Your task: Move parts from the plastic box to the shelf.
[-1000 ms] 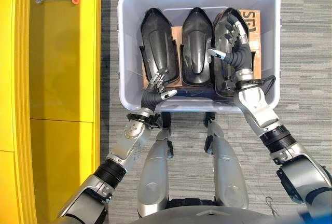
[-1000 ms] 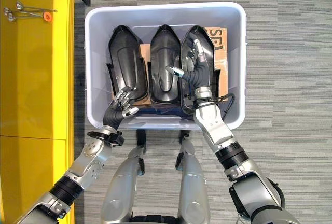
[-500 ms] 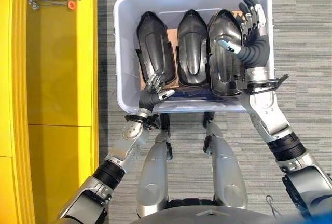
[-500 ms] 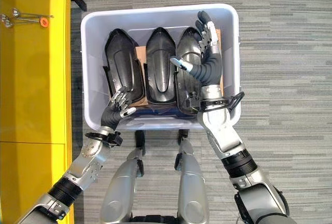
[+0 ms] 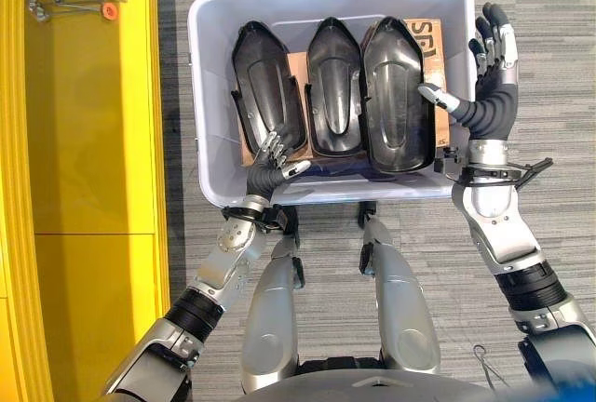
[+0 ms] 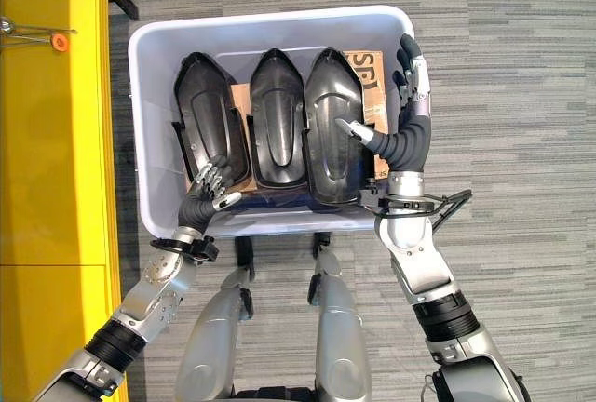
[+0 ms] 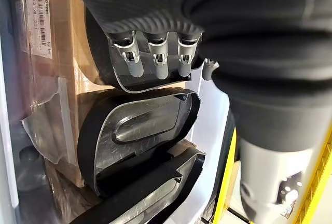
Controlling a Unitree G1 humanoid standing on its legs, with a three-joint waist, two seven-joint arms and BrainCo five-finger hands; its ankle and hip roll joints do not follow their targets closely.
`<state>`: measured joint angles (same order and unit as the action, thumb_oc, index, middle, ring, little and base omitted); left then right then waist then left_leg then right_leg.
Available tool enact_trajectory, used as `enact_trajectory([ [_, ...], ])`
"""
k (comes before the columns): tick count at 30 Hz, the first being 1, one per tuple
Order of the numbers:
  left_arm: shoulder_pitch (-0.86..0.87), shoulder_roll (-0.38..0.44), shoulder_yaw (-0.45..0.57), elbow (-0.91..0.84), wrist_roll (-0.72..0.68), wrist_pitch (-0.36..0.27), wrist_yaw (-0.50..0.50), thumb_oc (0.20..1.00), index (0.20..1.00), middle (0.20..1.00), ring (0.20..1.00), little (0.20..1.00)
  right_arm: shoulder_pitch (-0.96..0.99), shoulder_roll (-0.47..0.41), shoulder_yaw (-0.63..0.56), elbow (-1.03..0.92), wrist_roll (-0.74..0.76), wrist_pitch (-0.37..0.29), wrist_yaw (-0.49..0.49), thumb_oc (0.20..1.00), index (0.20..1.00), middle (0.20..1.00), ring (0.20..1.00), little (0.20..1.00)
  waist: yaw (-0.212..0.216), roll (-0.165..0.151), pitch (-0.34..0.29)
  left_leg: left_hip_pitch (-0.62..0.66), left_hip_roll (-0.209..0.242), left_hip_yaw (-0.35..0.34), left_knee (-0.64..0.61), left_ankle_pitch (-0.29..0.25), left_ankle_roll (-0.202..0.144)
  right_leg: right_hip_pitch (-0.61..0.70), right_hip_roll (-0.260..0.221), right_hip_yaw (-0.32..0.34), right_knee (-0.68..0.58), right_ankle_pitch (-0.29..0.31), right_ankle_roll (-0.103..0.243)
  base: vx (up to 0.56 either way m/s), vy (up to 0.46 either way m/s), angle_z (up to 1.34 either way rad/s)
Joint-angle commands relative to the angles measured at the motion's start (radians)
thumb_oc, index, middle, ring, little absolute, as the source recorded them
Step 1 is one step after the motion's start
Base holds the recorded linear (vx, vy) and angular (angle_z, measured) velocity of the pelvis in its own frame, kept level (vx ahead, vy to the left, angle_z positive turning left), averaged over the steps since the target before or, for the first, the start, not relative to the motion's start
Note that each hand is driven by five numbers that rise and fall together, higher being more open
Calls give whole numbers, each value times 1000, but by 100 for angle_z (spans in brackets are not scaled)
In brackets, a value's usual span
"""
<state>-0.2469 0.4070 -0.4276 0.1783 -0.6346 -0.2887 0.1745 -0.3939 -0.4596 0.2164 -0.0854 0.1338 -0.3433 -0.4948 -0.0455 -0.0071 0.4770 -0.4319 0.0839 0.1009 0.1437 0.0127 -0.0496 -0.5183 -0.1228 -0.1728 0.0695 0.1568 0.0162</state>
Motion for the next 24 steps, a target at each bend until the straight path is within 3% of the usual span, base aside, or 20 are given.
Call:
enact_trajectory([
  [1, 64, 19, -1, -75, 51, -56, 9, 1000, 1000, 1000, 1000, 1000, 25, -9, -26, -17, 6, -65, -24, 1000, 1000, 1000, 1000, 1000, 10, -16, -76, -38, 78, -35, 33, 17, -56, 41, -102, 52, 100, -99, 136, 0, 0, 0],
  [24, 62, 17, -15, -59, 32, -61, -9, 1000, 1000, 1000, 1000, 1000, -30, 25, 27, 286, 64, -25, -19, 1000, 1000, 1000, 1000, 1000, 24, -9, -72, -45, 87, -34, 39, 16, -56, 30, -98, 50, 105, -97, 134, 0, 0, 0],
])
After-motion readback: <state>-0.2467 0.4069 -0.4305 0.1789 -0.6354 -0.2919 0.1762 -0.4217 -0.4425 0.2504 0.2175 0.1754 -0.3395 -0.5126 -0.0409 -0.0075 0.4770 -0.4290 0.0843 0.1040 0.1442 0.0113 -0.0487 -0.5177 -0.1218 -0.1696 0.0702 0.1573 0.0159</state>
